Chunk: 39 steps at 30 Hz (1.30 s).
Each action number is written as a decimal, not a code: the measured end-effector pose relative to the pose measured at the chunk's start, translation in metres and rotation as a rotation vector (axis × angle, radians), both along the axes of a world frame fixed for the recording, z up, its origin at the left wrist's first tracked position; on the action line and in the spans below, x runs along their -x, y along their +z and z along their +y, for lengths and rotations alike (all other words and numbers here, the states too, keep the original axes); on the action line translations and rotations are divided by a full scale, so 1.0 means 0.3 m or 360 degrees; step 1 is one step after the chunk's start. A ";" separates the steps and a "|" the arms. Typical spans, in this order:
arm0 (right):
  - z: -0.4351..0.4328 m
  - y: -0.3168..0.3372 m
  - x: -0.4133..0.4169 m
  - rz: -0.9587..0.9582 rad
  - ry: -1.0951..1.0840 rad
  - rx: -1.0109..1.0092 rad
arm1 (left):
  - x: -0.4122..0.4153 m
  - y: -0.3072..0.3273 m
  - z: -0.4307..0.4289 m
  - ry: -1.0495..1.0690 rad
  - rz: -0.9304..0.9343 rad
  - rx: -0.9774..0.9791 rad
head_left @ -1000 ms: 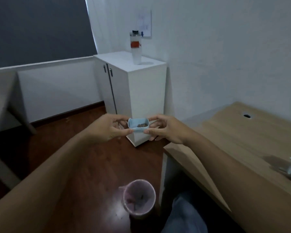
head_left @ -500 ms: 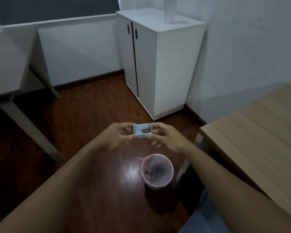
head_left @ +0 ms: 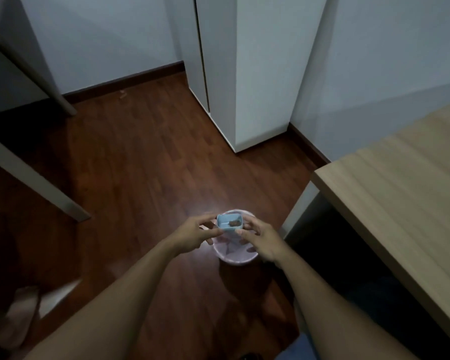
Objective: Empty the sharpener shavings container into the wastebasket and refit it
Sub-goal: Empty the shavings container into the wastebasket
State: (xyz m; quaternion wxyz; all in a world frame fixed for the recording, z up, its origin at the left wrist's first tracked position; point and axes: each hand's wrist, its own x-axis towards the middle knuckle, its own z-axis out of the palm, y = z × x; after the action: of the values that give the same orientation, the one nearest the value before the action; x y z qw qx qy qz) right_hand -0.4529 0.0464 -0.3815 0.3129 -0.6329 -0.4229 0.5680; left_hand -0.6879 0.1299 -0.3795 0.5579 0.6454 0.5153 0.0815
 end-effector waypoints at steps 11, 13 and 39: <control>0.024 -0.195 -0.016 0.0106 -0.0245 0.0464 | -0.108 -0.124 0.009 0.0389 0.0153 0.0504; 0.040 -0.189 -0.010 0.0064 -0.0331 0.0553 | -0.113 -0.153 0.015 0.0468 0.0160 0.0639; 0.147 -0.143 -0.006 -0.0112 -0.0421 0.0656 | -0.186 -0.107 0.069 0.0737 0.0260 0.0867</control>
State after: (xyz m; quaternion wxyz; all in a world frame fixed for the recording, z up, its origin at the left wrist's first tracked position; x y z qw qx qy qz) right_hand -0.4512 0.0905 -0.4244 0.2339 -0.7526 -0.2222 0.5740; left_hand -0.6320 0.1507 -0.4116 0.6330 0.3439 0.6934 0.0137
